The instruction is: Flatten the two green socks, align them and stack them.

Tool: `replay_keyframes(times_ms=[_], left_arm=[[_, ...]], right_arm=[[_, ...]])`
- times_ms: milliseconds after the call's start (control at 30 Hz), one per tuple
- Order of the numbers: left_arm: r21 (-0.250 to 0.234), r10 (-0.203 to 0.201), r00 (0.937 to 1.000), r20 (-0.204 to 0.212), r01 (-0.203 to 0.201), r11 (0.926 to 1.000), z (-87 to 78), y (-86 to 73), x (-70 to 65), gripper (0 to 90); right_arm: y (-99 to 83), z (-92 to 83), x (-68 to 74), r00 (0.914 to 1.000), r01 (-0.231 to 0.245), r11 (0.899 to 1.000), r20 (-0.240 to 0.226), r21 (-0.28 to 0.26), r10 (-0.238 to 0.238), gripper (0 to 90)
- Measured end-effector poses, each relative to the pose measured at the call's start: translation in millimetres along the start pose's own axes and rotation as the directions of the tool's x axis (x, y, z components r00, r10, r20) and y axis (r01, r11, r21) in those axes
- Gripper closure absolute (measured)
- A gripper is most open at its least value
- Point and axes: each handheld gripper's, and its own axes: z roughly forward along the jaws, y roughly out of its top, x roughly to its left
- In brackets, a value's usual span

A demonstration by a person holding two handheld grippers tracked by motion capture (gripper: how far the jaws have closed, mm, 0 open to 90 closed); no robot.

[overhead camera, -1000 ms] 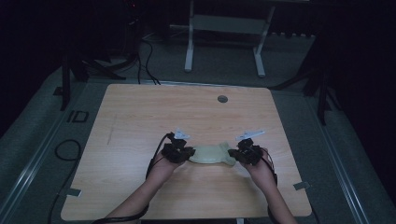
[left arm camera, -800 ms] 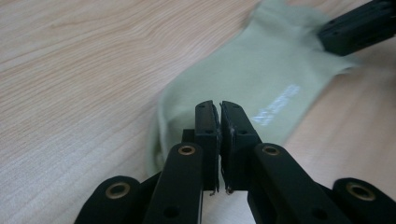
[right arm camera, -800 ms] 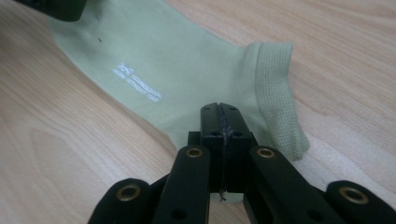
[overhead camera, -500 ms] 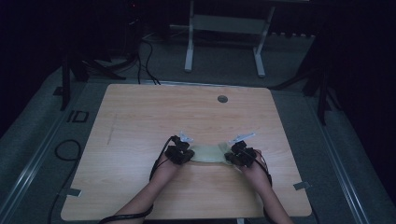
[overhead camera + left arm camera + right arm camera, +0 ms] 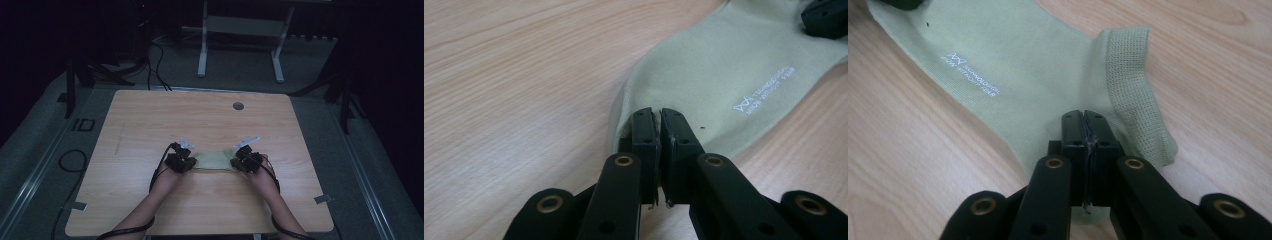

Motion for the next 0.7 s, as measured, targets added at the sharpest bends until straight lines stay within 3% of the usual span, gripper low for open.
replay_keyframes(times_ms=[267,433,500,533,700], left_arm=[[-0.001,-0.009,0.9999,0.007,0.009,1.0,-0.4,1.4,1.5,82.8],[-0.041,0.008,0.9993,0.037,-0.006,0.9991,-9.3,3.8,-8.5,66.1],[-0.06,0.017,0.9982,0.057,-0.014,0.9981,-13.8,5.6,-12.2,65.8],[-0.064,0.018,0.9981,0.059,-0.014,0.9978,-14.6,5.9,-13.5,60.3],[-0.104,0.034,0.9966,0.076,-0.026,0.9942,-24.9,4.0,-20.5,54.6]], right_arm=[[2.0,1.8,-2.2,0.9996,-0.025,1.0,-0.016,-0.009,0.025,84.6],[3.5,-9.2,-3.9,0.9989,-0.032,0.999,-0.035,-0.026,0.031,81.2],[4.0,-12.8,-3.9,0.9989,-0.028,0.999,-0.038,-0.034,0.027,80.3],[4.9,-19.5,-3.4,0.999,-0.021,0.999,-0.04,-0.043,0.019,77.4],[4.3,-29.4,-2.7,0.9984,-0.012,0.998,-0.056,-0.067,0.008,66.4]])
